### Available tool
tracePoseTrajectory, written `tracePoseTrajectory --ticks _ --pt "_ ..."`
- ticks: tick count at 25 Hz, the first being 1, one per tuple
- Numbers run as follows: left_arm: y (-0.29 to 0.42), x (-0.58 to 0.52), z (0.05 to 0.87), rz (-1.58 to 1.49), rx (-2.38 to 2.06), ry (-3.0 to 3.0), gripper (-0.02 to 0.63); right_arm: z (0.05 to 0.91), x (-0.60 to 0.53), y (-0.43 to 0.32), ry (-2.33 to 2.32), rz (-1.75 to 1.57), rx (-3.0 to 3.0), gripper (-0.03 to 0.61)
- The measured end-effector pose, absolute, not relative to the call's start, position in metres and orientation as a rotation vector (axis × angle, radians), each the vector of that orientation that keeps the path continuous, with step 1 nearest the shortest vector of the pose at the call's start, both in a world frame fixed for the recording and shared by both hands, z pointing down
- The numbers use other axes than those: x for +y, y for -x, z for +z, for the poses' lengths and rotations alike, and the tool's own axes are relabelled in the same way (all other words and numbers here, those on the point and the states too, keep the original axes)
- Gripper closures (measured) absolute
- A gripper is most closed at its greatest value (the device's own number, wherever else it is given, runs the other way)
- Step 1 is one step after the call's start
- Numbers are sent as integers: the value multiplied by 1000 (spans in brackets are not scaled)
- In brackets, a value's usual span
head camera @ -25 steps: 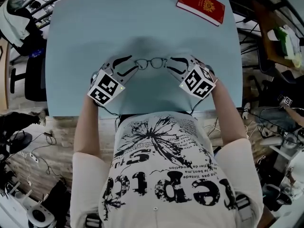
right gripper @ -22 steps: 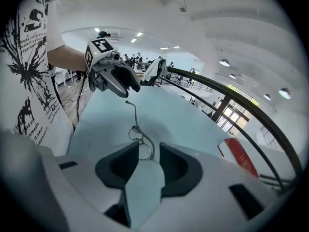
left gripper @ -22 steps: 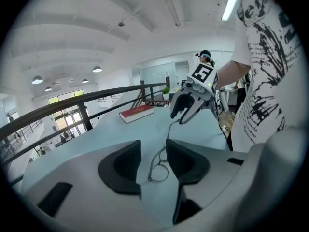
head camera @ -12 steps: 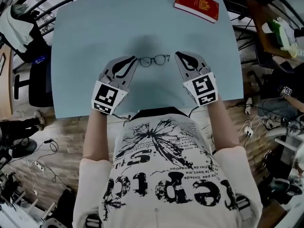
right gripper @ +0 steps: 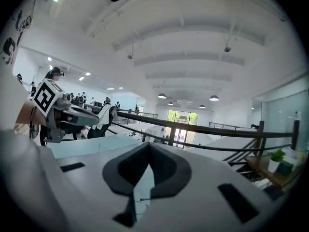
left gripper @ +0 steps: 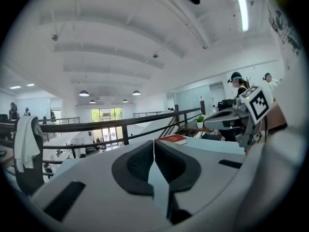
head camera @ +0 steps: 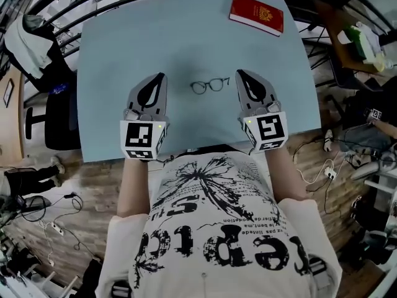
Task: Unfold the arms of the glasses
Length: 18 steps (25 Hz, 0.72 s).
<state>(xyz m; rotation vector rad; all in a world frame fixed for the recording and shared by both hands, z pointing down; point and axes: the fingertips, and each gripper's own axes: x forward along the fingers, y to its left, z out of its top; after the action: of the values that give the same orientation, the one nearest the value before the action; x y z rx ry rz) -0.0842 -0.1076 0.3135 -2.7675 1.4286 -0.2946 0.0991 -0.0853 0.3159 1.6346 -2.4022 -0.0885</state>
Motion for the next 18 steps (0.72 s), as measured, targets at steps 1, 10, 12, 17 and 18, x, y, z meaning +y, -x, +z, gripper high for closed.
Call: tracePoseTrajectory --ticks 1,10,12,17,18 --pt "89 -108 311 -285 1457 2762 591 312 -85 -98 -1652 -83 -2409 569" --pt "88 -107 290 -193 1454 2723 592 299 -92 -87 -1622 -148 -2434 571" --pt "86 -111 288 -184 1461 2721 591 299 -96 -88 -1617 -150 -2437 571" --pt "80 -119 289 -170 1475 2724 592 305 -105 -96 -1617 -141 -2436 571" --pt "79 -120 289 -168 1476 2723 591 305 -106 -98 -1619 -136 -2437 571"
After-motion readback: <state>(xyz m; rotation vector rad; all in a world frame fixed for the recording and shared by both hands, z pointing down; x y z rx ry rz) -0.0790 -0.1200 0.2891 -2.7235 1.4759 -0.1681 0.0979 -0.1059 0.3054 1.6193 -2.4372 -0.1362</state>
